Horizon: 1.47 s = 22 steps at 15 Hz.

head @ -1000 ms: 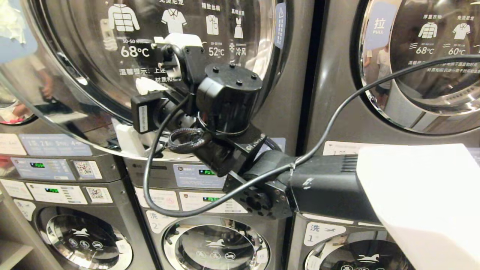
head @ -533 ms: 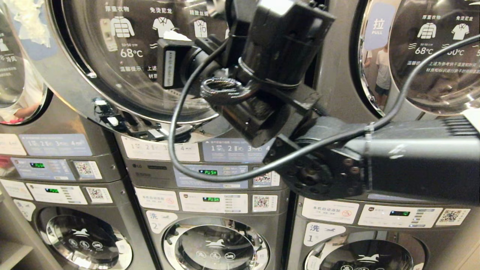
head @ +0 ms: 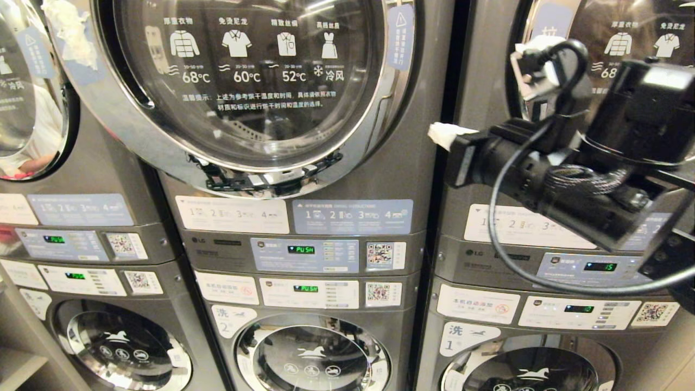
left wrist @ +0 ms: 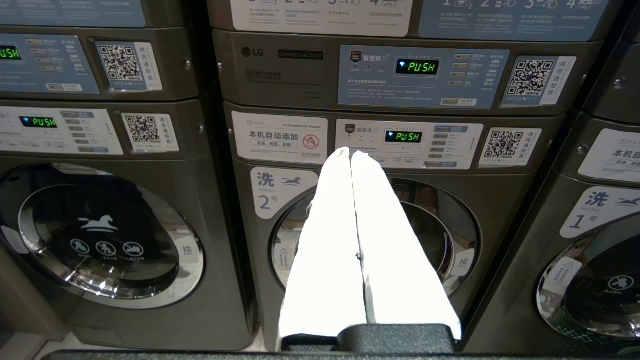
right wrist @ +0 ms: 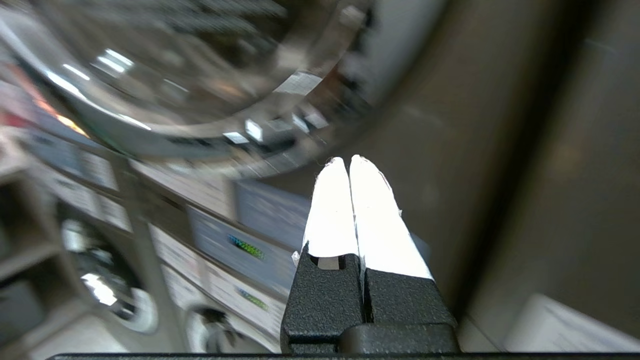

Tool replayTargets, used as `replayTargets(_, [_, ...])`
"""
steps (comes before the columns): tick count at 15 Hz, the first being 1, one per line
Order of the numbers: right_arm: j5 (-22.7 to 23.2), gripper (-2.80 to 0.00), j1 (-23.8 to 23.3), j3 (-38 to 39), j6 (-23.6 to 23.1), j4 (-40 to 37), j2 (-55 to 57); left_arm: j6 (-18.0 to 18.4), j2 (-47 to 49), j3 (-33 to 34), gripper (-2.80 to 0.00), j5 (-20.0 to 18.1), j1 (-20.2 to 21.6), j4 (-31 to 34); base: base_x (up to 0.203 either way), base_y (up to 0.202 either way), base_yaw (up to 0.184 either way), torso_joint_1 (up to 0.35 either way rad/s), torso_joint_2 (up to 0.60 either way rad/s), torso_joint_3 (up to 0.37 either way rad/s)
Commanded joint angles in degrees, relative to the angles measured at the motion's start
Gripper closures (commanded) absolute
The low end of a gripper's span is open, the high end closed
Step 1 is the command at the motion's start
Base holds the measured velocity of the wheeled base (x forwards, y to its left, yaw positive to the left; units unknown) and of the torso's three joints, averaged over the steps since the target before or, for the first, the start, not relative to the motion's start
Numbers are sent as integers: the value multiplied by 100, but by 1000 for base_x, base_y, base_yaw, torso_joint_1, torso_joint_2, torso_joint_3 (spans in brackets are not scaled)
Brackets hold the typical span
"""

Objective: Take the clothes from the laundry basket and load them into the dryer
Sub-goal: Close the dryer

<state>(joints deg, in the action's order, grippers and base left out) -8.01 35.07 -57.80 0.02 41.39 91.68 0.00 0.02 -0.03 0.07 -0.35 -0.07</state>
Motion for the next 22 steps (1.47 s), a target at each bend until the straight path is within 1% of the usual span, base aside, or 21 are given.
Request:
replayTargets(1, [112, 0, -598, 940, 15, 77, -899, 0, -2, 3, 0, 1, 0, -1, 0, 0, 0, 0, 0, 0])
replayTargets(3, [313, 0, -971, 2000, 57, 202, -1426, 0, -2, 2, 0, 1, 0, -1, 0, 0, 0, 0, 0, 0])
replayTargets(4, [437, 0, -1176, 2666, 41, 242, -1742, 0, -2, 3, 0, 1, 0, -1, 0, 0, 0, 0, 0, 0])
replayTargets(5, [545, 0, -1415, 3342, -33, 272, -2104, 0, -2, -2, 0, 1, 0, -1, 0, 0, 0, 0, 0, 0])
replayTargets(6, [630, 0, -1771, 3921, -171, 292, -2554, 0, -2, 0, 0, 1, 0, -1, 0, 0, 0, 0, 0, 0])
replayTargets(7, [713, 0, -2199, 4399, -316, 305, -3076, 0, -2, 0, 0, 1, 0, -1, 0, 0, 0, 0, 0, 0])
replayTargets(9, [1009, 0, -2743, 5121, -504, 304, -4108, 0, -2, 2, 0, 1, 0, -1, 0, 0, 0, 0, 0, 0])
replayTargets(10, [1194, 0, -2984, 5396, -589, 188, -4622, 0, -2, -5, 0, 1, 0, -1, 0, 0, 0, 0, 0, 0])
replayTargets(12, [1398, 0, -3354, 5616, -665, -605, -5561, 0, -2, -5, 0, 1, 0, -1, 0, 0, 0, 0, 0, 0])
replayTargets(13, [1472, 0, -3556, 5666, -683, -1231, -6036, 0, -2, -3, 0, 1, 0, -1, 0, 0, 0, 0, 0, 0])
replayTargets(15, [1565, 0, -3967, 5675, -700, -2838, -7094, 0, -2, 3, 0, 1, 0, -1, 0, 0, 0, 0, 0, 0])
replayTargets(16, [1538, 0, -4092, 5655, -687, -3360, -7421, 0, -2, 3, 0, 1, 0, -1, 0, 0, 0, 0, 0, 0])
replayTargets(17, [1370, 0, -4224, 5699, -690, -3582, -7582, 0, -2, 3, 0, 1, 0, -1, 0, 0, 0, 0, 0, 0])
replayTargets(18, [966, 0, -4308, 5755, -705, -3919, -7580, 0, -2, -5, 0, 1, 0, -1, 0, 0, 0, 0, 0, 0])
replayTargets(19, [891, 0, -4341, 5774, -705, -4202, -7565, 0, -2, 3, 0, 1, 0, -1, 0, 0, 0, 0, 0, 0])
replayTargets(20, [881, 0, -4335, 5773, -749, -4205, -7552, 0, -2, 3, 0, 1, 0, -1, 0, 0, 0, 0, 0, 0])
replayTargets(22, [873, 0, -3968, 5778, -667, -4194, -7537, 0, -2, -5, 0, 1, 0, -1, 0, 0, 0, 0, 0, 0])
